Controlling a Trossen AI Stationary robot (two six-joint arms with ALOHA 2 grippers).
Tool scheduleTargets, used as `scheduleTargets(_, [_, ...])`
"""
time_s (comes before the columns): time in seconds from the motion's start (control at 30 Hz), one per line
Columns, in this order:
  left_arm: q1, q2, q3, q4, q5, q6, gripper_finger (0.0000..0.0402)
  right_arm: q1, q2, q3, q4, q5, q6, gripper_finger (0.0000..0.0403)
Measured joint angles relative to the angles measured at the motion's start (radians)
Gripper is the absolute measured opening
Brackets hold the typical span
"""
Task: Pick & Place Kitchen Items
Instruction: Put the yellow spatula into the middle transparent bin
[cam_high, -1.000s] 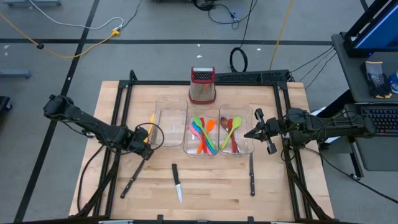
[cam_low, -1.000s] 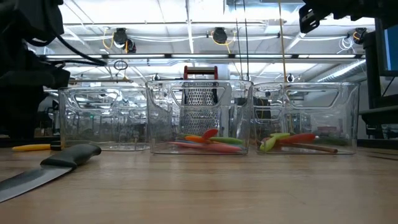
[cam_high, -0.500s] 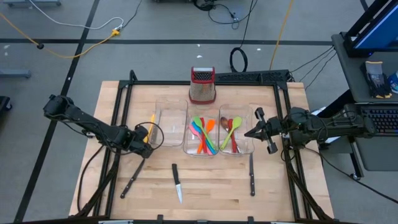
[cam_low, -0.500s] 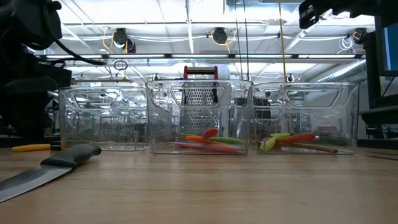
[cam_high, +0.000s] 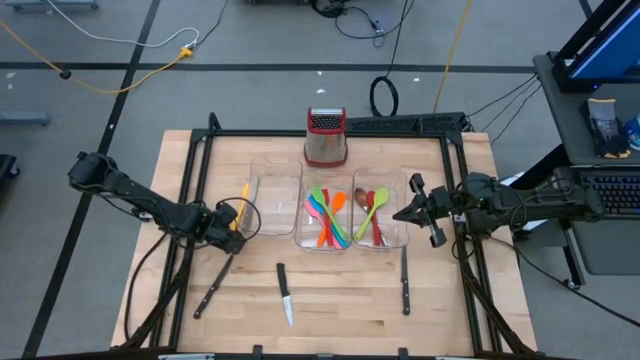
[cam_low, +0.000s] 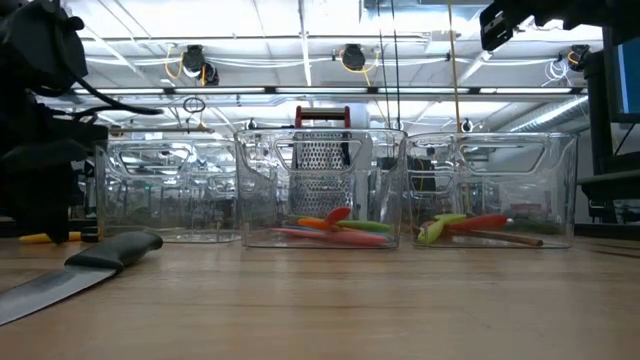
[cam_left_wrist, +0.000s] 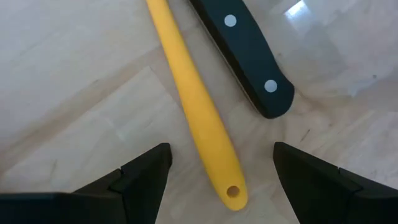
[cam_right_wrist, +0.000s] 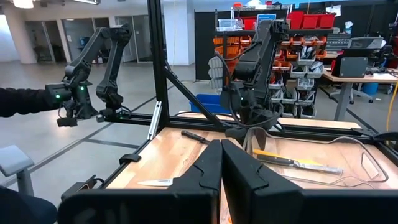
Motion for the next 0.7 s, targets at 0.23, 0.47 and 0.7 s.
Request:
scheduleTargets(0.23, [0.0,0.0,-0.006,0.001,-0.005,0.01,0.0291,0.0,0.0,0.0,0.005,0.003,0.019,0.0001])
scheduleTargets(0.47, [0.0,0.001,-0.006,-0.004,-0.008,0.005,0.0256,0.0,0.0,0.0,0.007,0.003,0.019,0.0001])
scheduleTargets(0.7, [0.001,0.002,-0.008,-0.006,-0.017,-0.021,0.0174,0.0,0.0,0.0,0.007,0.004,0.019,0.0002])
